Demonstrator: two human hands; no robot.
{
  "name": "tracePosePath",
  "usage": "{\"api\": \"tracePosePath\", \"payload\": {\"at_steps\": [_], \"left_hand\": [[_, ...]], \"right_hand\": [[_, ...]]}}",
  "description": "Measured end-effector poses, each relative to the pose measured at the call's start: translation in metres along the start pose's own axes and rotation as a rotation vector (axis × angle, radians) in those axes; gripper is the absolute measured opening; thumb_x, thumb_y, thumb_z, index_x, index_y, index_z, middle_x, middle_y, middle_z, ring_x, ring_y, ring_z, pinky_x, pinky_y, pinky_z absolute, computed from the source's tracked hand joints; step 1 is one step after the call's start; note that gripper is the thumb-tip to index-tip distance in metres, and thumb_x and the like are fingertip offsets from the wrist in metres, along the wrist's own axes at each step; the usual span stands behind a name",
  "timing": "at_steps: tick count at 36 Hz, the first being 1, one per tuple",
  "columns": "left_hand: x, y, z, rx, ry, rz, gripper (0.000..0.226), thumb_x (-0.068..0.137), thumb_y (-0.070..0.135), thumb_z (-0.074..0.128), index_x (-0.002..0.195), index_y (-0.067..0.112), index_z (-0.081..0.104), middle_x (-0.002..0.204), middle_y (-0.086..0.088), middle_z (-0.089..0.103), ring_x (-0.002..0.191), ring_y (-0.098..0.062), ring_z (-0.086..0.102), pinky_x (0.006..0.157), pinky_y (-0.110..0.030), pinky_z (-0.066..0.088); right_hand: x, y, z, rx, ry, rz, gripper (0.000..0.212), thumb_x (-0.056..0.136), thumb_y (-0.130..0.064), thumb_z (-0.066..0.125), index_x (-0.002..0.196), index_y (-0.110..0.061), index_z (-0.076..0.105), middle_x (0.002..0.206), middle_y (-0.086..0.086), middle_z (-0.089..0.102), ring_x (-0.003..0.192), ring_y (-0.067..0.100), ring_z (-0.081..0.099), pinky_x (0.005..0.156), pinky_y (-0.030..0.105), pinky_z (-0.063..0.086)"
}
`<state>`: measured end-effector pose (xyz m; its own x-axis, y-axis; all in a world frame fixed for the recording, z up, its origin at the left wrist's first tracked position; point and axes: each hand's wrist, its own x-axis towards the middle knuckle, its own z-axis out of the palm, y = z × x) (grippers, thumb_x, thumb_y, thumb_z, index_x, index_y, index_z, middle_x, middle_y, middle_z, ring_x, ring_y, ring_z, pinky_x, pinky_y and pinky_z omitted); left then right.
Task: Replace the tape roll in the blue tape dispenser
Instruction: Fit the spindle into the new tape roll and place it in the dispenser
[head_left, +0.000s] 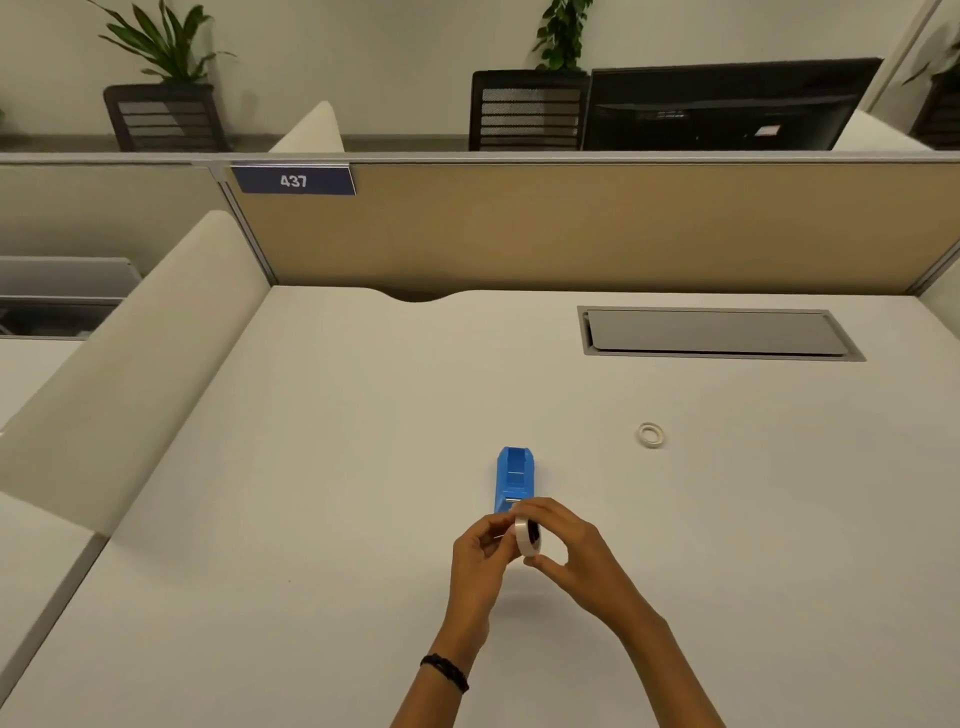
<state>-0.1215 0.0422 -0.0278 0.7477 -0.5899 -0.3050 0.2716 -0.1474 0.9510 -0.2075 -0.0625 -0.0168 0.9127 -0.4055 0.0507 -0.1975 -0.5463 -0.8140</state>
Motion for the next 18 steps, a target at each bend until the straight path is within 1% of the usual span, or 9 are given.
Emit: {"api": "tracePosePath", "payload": {"at_steps": [3,5,7,9,11,13,15,18], "left_hand": [[0.003,0.001,0.0,-0.021,-0.007,-0.011,0.015,0.087,0.016,0.062,0.099,0.022,0.067,0.097,-0.002,0.072,0.084,-0.011,0.07,0.068,-0.013,0.055],[0.004,0.002,0.001,-0.028,-0.015,-0.015,0.013,0.087,0.016,0.062,0.095,0.026,0.067,0.093,0.002,0.073,0.084,-0.008,0.07,0.066,-0.011,0.053],[0.005,0.002,0.001,-0.022,-0.015,-0.02,0.014,0.086,0.017,0.064,0.092,0.029,0.068,0.092,0.004,0.073,0.085,-0.009,0.07,0.067,-0.012,0.054],[0.008,0.002,0.0,-0.014,-0.016,-0.015,0.015,0.084,0.017,0.065,0.091,0.03,0.069,0.094,0.006,0.073,0.09,-0.011,0.068,0.073,-0.016,0.053],[0.009,0.002,0.001,-0.009,-0.014,-0.004,0.015,0.082,0.019,0.068,0.093,0.029,0.07,0.095,0.006,0.073,0.093,-0.011,0.067,0.078,-0.017,0.052],[0.01,0.003,0.001,-0.006,-0.012,0.012,0.015,0.081,0.021,0.069,0.093,0.03,0.07,0.094,0.009,0.073,0.092,-0.007,0.067,0.073,-0.012,0.052],[0.011,0.002,0.001,-0.007,-0.012,0.023,0.015,0.08,0.02,0.07,0.093,0.029,0.071,0.092,0.011,0.074,0.092,-0.004,0.067,0.07,-0.007,0.051],[0.013,-0.001,0.0,0.002,-0.004,0.038,0.016,0.08,0.018,0.07,0.094,0.027,0.07,0.09,0.012,0.074,0.092,-0.004,0.067,0.07,-0.006,0.051]], "right_hand": [[0.002,0.003,-0.001,0.058,-0.011,0.017,0.054,0.083,-0.025,0.067,0.121,-0.052,0.041,0.123,-0.038,0.045,0.119,-0.009,0.046,0.097,0.0,0.033],[0.003,0.004,-0.004,0.103,-0.01,0.038,0.052,0.081,-0.035,0.068,0.124,-0.047,0.043,0.124,-0.035,0.047,0.12,-0.006,0.046,0.097,0.0,0.034],[0.003,0.006,-0.007,0.13,0.008,0.062,0.053,0.079,-0.045,0.068,0.126,-0.042,0.044,0.126,-0.032,0.048,0.12,-0.007,0.046,0.097,0.0,0.034],[0.006,0.005,-0.009,0.155,0.044,0.098,0.049,0.078,-0.051,0.063,0.123,-0.044,0.046,0.124,-0.029,0.05,0.118,-0.008,0.048,0.094,0.0,0.037],[0.01,0.004,-0.01,0.189,0.082,0.157,0.04,0.078,-0.049,0.06,0.115,-0.048,0.048,0.119,-0.026,0.054,0.111,-0.006,0.053,0.089,0.002,0.042],[0.013,0.006,-0.01,0.214,0.094,0.212,0.031,0.082,-0.041,0.063,0.109,-0.048,0.05,0.112,-0.021,0.059,0.103,-0.001,0.06,0.084,0.006,0.049],[0.016,0.009,-0.01,0.227,0.08,0.249,0.028,0.084,-0.031,0.065,0.104,-0.046,0.053,0.105,-0.02,0.061,0.098,0.002,0.063,0.081,0.009,0.053],[0.019,0.01,-0.009,0.259,0.057,0.282,0.028,0.083,-0.027,0.068,0.1,-0.045,0.055,0.101,-0.022,0.061,0.093,-0.002,0.063,0.074,0.003,0.05]]}}
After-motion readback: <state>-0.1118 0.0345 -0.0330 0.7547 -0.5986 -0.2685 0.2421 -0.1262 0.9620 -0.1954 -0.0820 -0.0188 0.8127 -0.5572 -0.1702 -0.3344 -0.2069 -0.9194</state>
